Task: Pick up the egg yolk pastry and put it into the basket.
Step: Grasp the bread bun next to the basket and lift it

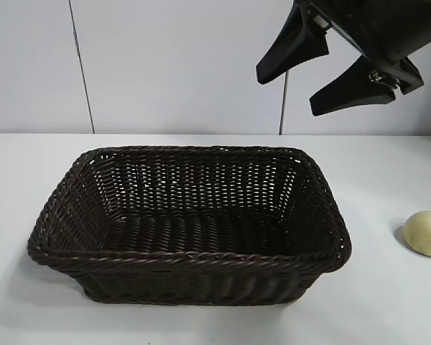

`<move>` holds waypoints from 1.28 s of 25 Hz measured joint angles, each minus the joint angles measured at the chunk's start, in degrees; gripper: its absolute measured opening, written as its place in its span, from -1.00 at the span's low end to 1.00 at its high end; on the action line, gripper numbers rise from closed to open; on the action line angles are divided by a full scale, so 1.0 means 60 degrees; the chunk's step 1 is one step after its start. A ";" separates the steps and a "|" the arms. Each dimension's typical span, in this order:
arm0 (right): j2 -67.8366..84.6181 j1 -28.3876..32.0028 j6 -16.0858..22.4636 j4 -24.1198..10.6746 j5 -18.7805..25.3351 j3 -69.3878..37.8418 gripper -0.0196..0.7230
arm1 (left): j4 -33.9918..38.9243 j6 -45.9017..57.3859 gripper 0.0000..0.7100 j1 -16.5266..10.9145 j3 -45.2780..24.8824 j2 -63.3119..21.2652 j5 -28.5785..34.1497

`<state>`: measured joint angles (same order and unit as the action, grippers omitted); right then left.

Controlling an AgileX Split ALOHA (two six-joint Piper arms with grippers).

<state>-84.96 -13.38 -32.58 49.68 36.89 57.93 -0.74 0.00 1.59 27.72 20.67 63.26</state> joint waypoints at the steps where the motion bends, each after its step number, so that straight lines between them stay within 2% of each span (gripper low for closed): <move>1: 0.0000 0.0000 0.0000 0.0000 0.0000 0.0000 0.61 | 0.0000 0.0000 0.71 0.0000 0.0000 -0.0374 0.0000; 8: 0.0000 0.0000 0.0000 0.0000 0.0000 0.0000 0.61 | 0.0000 0.0000 0.71 0.0148 0.0000 -0.3243 0.0105; 13: 0.0000 0.0000 0.0000 -0.0009 0.0185 0.0000 0.61 | -0.0001 0.0000 0.71 0.0152 0.0010 -0.3563 0.0181; 15: 0.0000 0.0008 0.0301 -0.0169 0.0286 0.0022 0.61 | -0.0010 0.0000 0.71 0.0152 0.0010 -0.3563 0.0181; 18: 0.0000 0.0232 0.1313 -0.1001 0.0811 0.0315 0.61 | -0.0010 0.0000 0.71 0.0152 0.0010 -0.3563 0.0181; 20: 0.0000 0.0557 0.2010 -0.1960 0.1258 0.0669 0.61 | -0.0010 0.0000 0.71 0.0152 0.0010 -0.3563 0.0181; 23: 0.0000 0.1143 0.2884 -0.3059 0.1841 0.1147 0.61 | -0.0019 0.0000 0.71 0.0152 0.0010 -0.3563 0.0181; 28: 0.0000 0.2040 0.3312 -0.4283 0.2726 0.1316 0.61 | -0.0019 0.0000 0.71 0.0152 0.0010 -0.3563 0.0181; 32: 0.0000 0.2873 0.3454 -0.4826 0.2959 0.1316 0.61 | -0.0019 0.0000 0.71 0.0152 0.0010 -0.3563 0.0181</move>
<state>-84.96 3.86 -11.86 20.72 54.65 65.82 -0.85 0.00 2.50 27.78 -0.71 64.34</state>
